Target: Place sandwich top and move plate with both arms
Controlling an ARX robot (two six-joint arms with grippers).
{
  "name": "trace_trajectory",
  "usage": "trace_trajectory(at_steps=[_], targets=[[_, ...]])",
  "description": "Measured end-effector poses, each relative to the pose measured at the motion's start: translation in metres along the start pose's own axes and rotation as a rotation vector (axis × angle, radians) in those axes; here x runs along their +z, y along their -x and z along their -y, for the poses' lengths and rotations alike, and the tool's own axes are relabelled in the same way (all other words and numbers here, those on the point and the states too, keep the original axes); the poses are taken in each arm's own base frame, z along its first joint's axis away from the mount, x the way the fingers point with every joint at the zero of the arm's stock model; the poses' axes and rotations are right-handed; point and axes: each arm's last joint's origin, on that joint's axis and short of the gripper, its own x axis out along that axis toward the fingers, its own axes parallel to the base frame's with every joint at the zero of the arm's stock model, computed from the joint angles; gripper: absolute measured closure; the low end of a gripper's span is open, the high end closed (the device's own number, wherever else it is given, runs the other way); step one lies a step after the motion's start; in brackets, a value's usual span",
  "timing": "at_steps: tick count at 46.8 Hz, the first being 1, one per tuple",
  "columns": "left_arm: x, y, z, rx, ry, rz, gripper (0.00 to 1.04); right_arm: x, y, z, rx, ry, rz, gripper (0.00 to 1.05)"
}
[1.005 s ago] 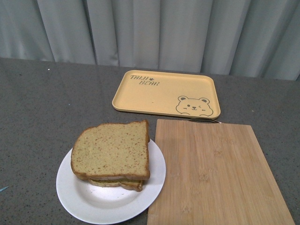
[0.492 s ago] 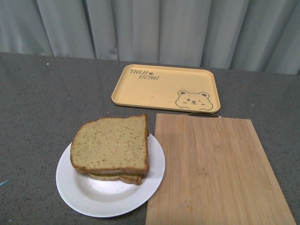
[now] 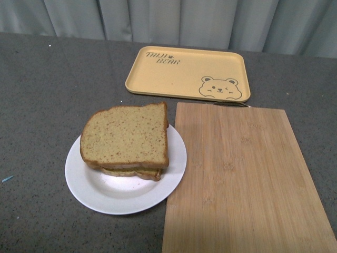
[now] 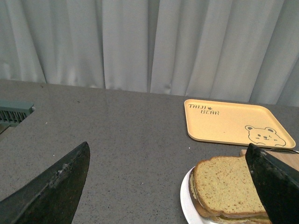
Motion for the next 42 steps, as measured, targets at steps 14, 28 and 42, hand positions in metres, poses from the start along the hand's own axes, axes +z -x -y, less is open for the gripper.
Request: trace_trajectory(at_steps=[14,28,42], targets=[[-0.016,-0.027,-0.002,0.009,0.372,-0.445,0.07,0.0,0.0,0.0,0.0,0.0,0.0,0.27],[-0.056,-0.08,0.01,0.037,0.735,-0.679,0.07,0.0,0.0,0.0,0.0,0.0,0.0,0.09],[-0.098,-0.116,0.035,0.032,0.809,-0.892,0.07,0.0,0.0,0.0,0.0,0.0,0.0,0.09]])
